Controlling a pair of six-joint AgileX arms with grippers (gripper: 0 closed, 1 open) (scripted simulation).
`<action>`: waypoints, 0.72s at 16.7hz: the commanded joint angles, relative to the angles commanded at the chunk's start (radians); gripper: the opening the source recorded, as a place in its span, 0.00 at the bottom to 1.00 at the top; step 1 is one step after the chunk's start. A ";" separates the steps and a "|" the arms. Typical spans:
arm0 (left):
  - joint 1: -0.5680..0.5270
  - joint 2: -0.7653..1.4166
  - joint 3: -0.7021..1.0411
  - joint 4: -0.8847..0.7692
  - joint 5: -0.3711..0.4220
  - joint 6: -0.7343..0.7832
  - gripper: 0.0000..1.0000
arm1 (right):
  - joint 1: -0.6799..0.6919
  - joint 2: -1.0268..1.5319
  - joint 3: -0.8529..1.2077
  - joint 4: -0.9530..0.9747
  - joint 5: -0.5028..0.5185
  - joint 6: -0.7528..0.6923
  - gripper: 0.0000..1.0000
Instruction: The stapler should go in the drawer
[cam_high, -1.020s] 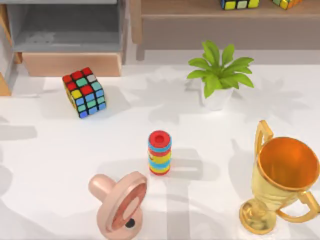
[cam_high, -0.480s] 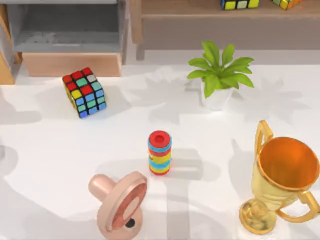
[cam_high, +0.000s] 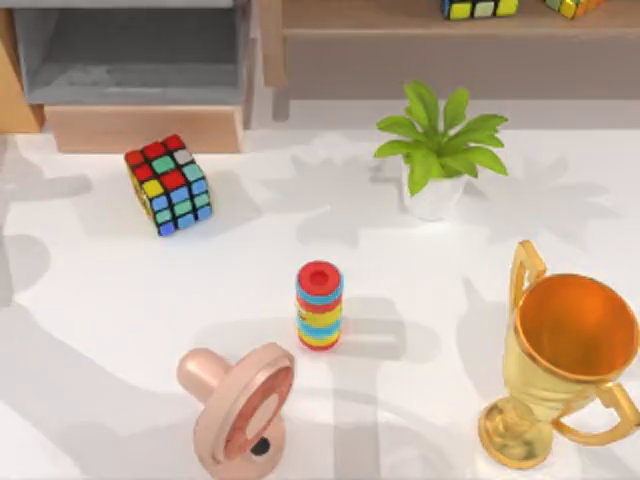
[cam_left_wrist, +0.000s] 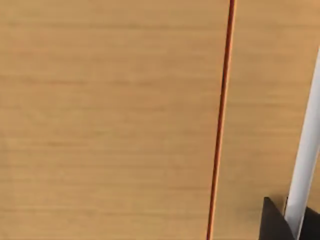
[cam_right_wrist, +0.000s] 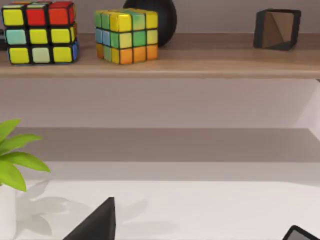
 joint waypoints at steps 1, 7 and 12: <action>-0.005 0.008 0.012 -0.011 -0.004 -0.001 0.00 | 0.000 0.000 0.000 0.000 0.000 0.000 1.00; -0.006 0.009 0.014 -0.013 -0.005 -0.001 0.15 | 0.000 0.000 0.000 0.000 0.000 0.000 1.00; -0.006 0.009 0.014 -0.013 -0.005 -0.001 0.53 | 0.000 0.000 0.000 0.000 0.000 0.000 1.00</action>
